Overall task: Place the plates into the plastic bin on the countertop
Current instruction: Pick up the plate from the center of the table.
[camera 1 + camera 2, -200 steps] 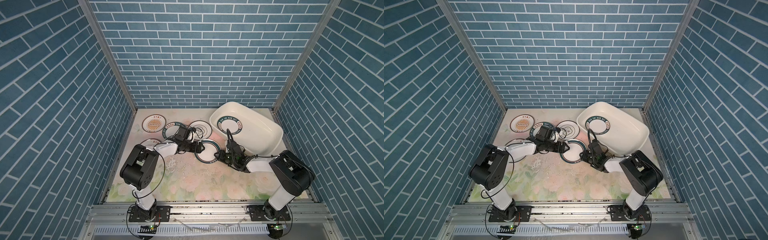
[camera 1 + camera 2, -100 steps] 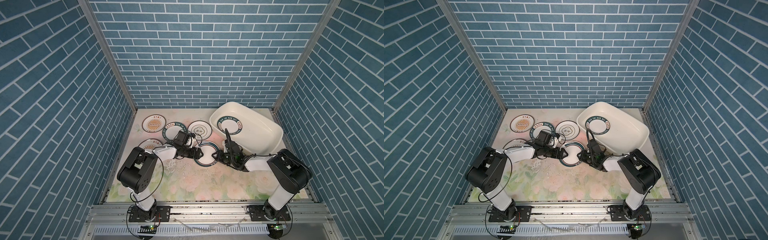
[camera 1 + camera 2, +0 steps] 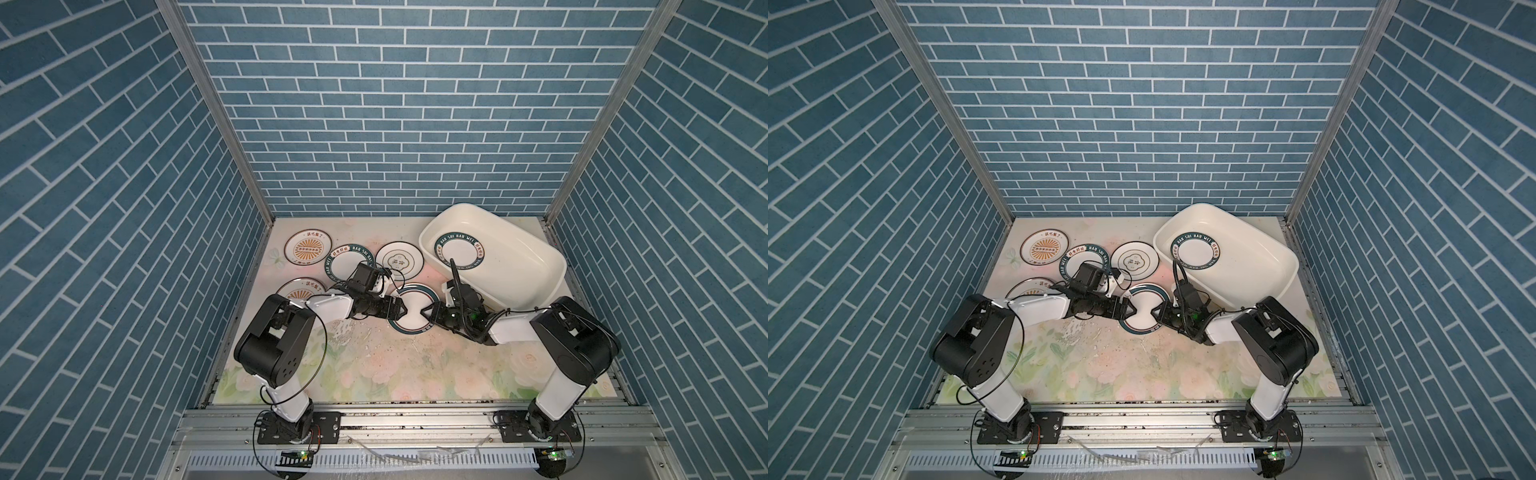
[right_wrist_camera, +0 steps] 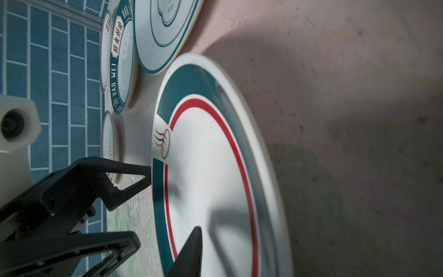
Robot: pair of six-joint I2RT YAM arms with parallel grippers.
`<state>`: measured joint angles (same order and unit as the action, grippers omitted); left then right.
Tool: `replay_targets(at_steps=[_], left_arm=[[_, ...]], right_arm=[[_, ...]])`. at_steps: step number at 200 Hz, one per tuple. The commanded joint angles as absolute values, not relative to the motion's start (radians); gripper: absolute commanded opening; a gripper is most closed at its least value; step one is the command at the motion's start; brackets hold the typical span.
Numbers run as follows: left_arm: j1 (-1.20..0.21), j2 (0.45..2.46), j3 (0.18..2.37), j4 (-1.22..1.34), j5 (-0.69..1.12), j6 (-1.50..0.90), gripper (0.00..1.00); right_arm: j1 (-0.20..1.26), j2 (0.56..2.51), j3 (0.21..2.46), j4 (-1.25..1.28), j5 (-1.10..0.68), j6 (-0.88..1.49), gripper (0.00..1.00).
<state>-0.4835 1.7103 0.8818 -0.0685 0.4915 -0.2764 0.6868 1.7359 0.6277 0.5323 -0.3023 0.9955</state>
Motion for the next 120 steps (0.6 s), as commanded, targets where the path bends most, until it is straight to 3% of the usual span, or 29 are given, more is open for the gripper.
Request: replay_targets(at_steps=[1,120], left_arm=[[-0.494,1.698,0.868,-0.036,0.528,-0.258,0.91],[-0.495,1.683,0.859,-0.021,0.552,-0.247,0.91]], right_arm=[[0.696,1.772,0.622,0.589,-0.345,1.039,0.36],[0.697,1.769,0.626,0.629,-0.367,1.056,0.29]])
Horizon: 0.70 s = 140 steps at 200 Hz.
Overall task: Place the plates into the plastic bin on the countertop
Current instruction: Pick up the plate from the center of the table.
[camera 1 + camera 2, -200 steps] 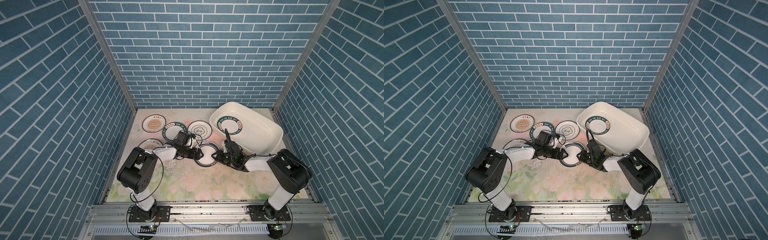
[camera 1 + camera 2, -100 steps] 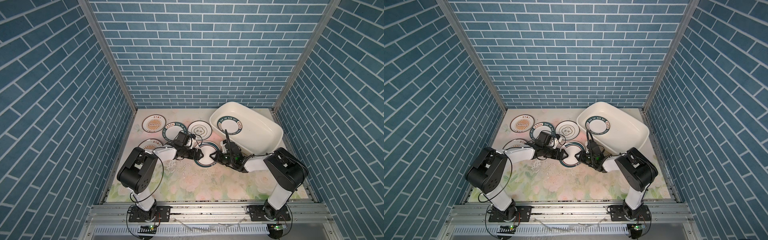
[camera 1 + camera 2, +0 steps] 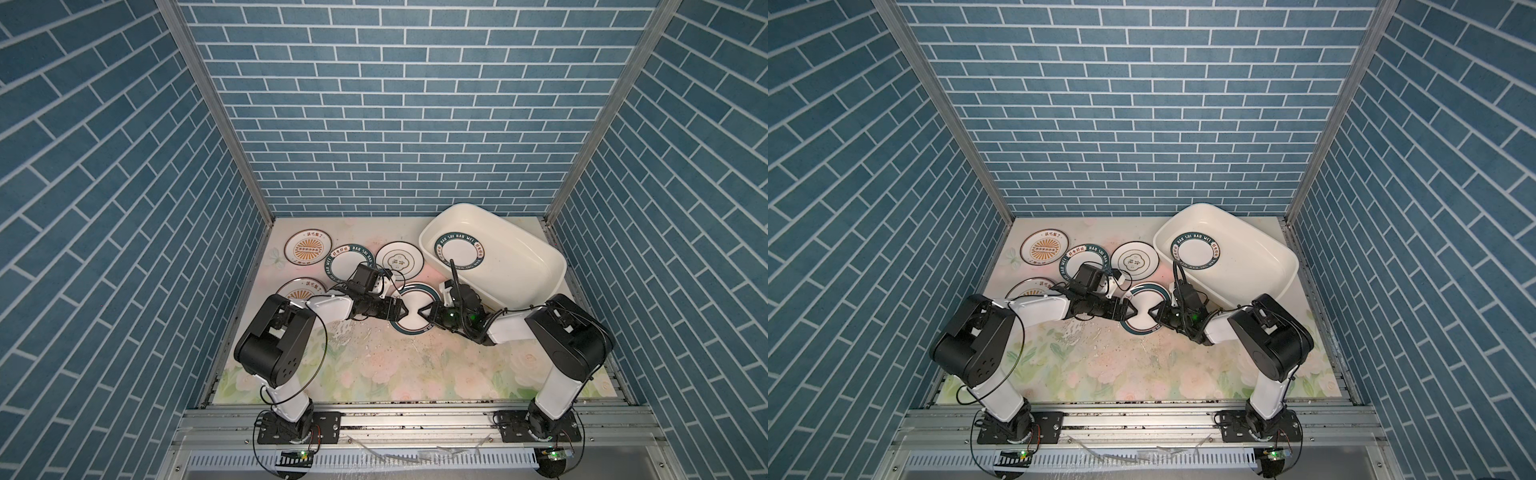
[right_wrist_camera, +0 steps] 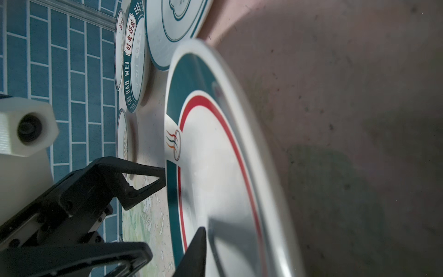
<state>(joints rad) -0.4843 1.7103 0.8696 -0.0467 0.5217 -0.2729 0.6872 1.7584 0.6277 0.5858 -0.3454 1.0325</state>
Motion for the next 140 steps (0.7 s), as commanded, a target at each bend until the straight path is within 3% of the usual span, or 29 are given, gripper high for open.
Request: replay_targets(at_steps=[1,140], left_arm=[[-0.495,1.682,0.859,-0.021,0.552,-0.246,0.91],[-0.495,1.647,0.856,-0.029,0.536,-0.227,0.92]], right_arm=[[0.698,1.769,0.626,0.630,-0.368,1.056,0.29],[0.696,1.759,0.621,0.649,-0.385,1.064,0.17]])
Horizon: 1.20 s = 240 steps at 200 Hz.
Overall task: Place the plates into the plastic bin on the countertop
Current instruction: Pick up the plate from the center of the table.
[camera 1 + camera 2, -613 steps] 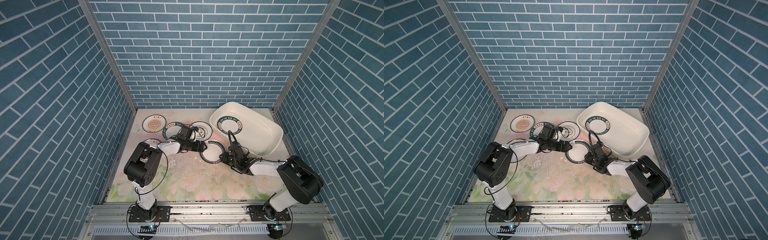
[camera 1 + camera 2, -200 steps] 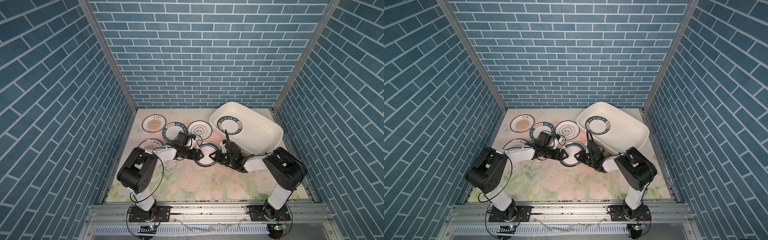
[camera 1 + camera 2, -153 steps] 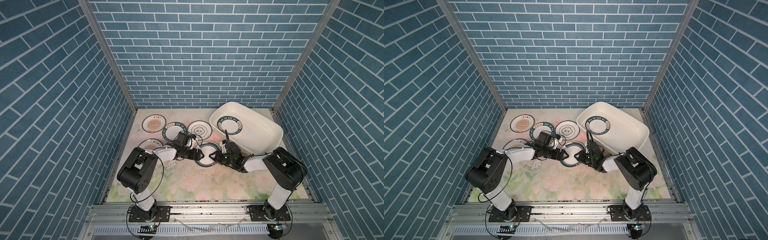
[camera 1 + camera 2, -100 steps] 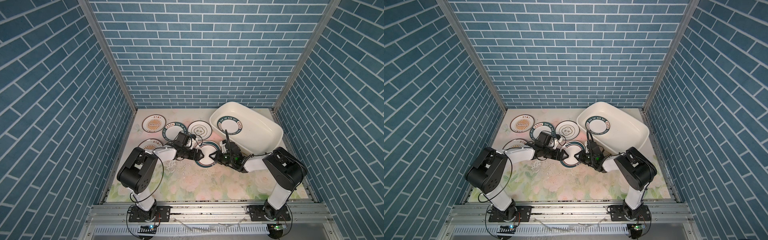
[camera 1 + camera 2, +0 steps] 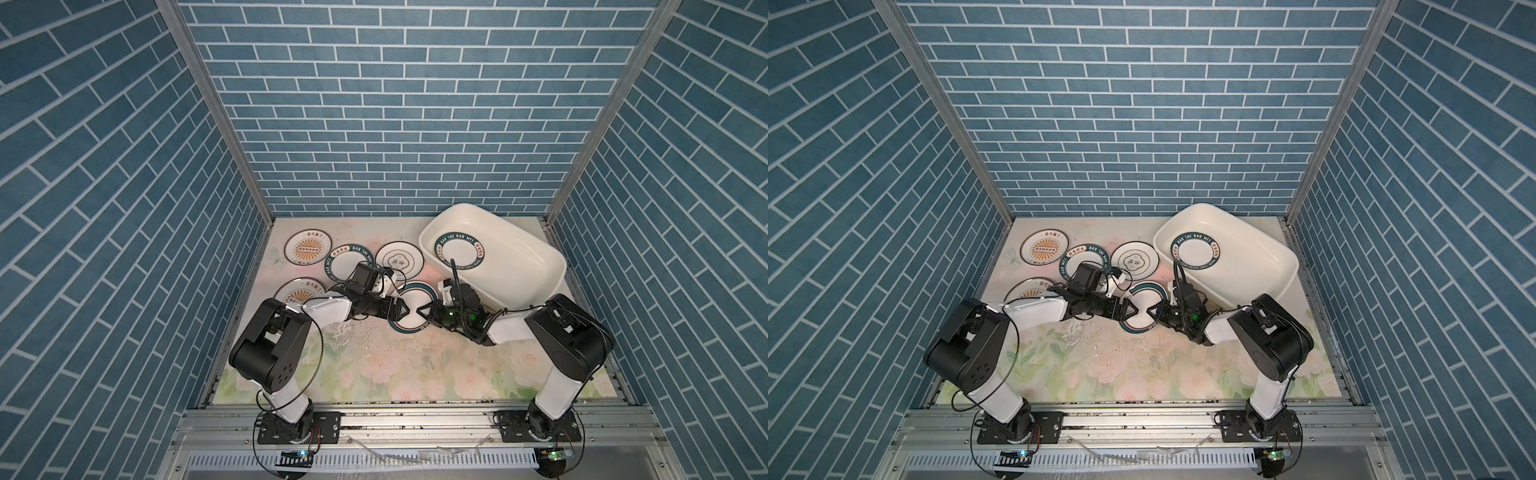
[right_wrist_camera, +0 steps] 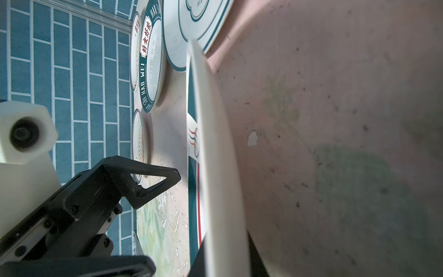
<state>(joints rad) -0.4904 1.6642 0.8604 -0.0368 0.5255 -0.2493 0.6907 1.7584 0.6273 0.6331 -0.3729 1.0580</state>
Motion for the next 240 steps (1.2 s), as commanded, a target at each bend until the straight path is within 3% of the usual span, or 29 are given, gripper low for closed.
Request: replay_targets(at_steps=[1,84,240], left_arm=[[-0.495,1.647,0.856,-0.029,0.536,-0.227,0.92],[-0.464,1.580,0.889,-0.064,0.513,-0.189,0.92],[-0.196,1.415,0.973,-0.107,0.522,-0.235,0.92]], right_arm=[[0.696,1.759,0.621,0.649,-0.385,1.064,0.16],[0.697,1.758,0.615,0.657,-0.385,1.069,0.11],[0.693,1.690,0.679,0.594,-0.419,1.065,0.10]])
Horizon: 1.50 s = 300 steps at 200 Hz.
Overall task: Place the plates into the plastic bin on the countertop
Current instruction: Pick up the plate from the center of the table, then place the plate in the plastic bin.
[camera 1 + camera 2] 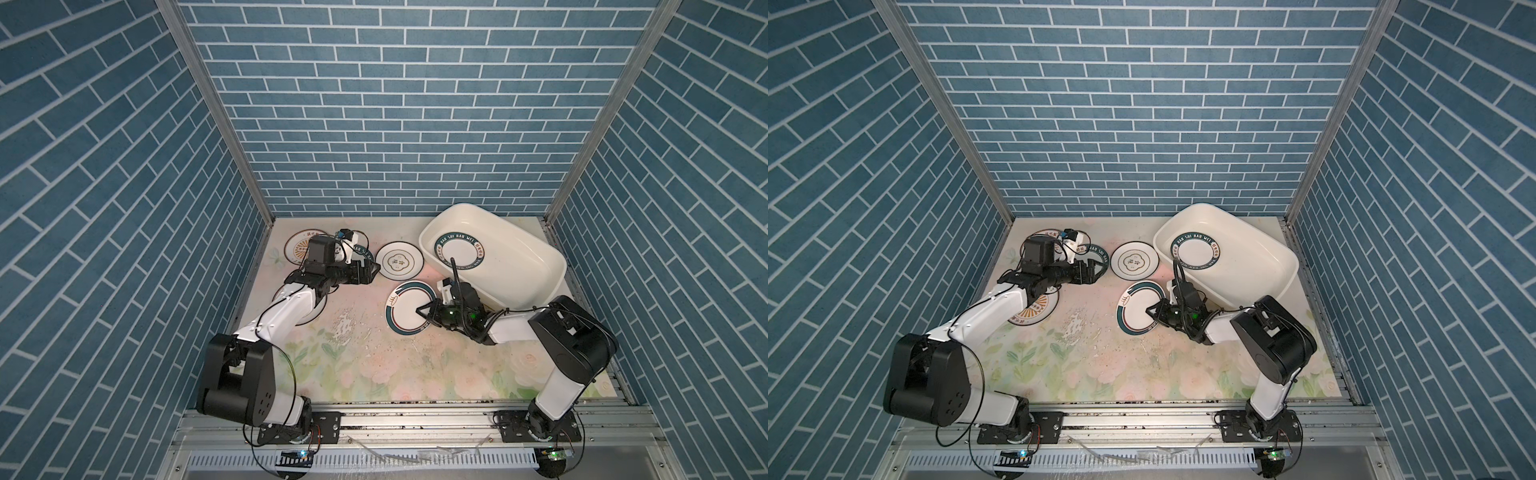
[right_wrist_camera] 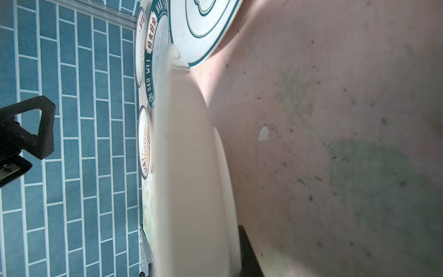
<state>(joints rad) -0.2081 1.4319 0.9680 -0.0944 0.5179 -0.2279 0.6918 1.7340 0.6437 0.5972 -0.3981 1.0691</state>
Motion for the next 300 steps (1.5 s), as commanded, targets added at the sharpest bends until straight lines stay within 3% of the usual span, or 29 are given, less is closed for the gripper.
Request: replay_targets(at_steps=[1,193,300], left_arm=[[-0.196,1.415,0.973,-0.107,0.522,-0.235,0.92],[-0.087,1.312,0.956,-0.103,0.474,-0.228,0.92],[-0.054,1.283,0.937,-0.109,0.507,-0.222,0.93]], right_arm=[[0.693,1.689,0.680,0.594,-0.419,1.065,0.10],[0.668,1.640,0.956,0.352,-0.498,0.988,0.11],[0.488,1.654,1.164,0.281,-0.624,0.999,0.11]])
